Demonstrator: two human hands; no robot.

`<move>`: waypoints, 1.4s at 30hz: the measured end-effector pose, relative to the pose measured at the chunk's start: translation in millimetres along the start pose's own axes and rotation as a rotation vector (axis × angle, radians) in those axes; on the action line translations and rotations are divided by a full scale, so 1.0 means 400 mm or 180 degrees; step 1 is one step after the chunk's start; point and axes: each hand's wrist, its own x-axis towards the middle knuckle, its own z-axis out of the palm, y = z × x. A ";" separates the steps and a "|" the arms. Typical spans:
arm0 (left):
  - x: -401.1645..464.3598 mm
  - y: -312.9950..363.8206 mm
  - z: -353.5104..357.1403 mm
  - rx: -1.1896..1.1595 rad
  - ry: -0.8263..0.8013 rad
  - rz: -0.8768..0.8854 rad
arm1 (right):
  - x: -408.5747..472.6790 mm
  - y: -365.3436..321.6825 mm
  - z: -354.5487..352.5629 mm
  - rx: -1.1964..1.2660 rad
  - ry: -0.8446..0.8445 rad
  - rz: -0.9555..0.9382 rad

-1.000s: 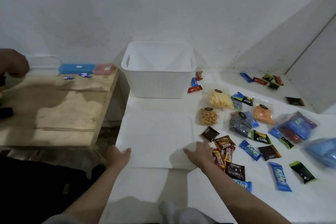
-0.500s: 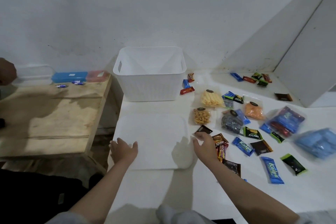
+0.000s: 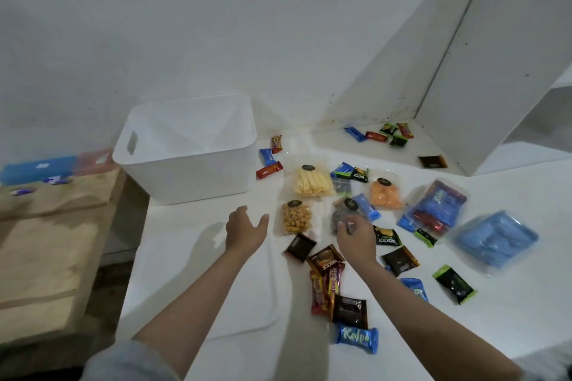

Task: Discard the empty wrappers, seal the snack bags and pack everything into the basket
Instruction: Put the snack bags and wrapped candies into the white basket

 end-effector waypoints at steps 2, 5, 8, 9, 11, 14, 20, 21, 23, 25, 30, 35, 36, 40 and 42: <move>0.034 0.068 0.044 0.0034 -0.0098 0.0079 | 0.045 0.038 -0.016 -0.0063 -0.0086 0.0292; 0.082 0.162 0.113 0.0140 -0.0195 0.0114 | 0.106 0.081 -0.034 -0.0272 -0.0222 0.0726; 0.127 0.247 0.181 0.0304 -0.0226 0.0127 | 0.157 0.090 -0.046 -0.0433 -0.0362 0.1052; 0.144 0.270 0.204 0.0397 -0.0216 0.0112 | 0.174 0.096 -0.045 -0.0489 -0.0411 0.1089; 0.176 0.310 0.252 0.0600 -0.0187 -0.0002 | 0.200 0.102 -0.045 -0.0543 -0.0519 0.1152; 0.223 0.355 0.317 0.0838 -0.0184 -0.0500 | 0.234 0.109 -0.049 -0.0308 -0.0700 0.1242; 0.295 0.373 0.400 0.1049 -0.0384 -0.1149 | 0.284 0.142 -0.064 0.0359 -0.0983 0.1540; 0.297 0.370 0.406 0.1069 -0.0365 -0.1153 | 0.289 0.142 -0.070 0.0452 -0.1021 0.1553; 0.293 0.369 0.415 0.1066 -0.0312 -0.1110 | 0.299 0.139 -0.080 0.0649 -0.1078 0.1568; 0.286 0.368 0.415 0.0944 -0.0213 -0.1058 | 0.303 0.138 -0.087 0.0820 -0.1094 0.1524; 0.262 0.347 0.373 0.0238 0.0020 -0.0724 | 0.285 0.106 -0.114 0.0884 -0.0961 0.1187; 0.226 0.350 0.263 -0.0648 -0.0061 0.0128 | 0.267 0.024 -0.142 0.1351 -0.0863 0.1255; 0.214 0.356 0.232 -0.0889 -0.0102 0.0299 | 0.263 0.001 -0.143 0.1462 -0.0822 0.1214; 0.171 0.380 0.090 -0.1393 -0.0164 0.0738 | 0.256 -0.110 -0.134 0.1689 -0.0625 0.1000; 0.162 0.382 0.015 -0.1485 -0.0221 0.0825 | 0.247 -0.183 -0.122 0.1754 -0.0512 0.0974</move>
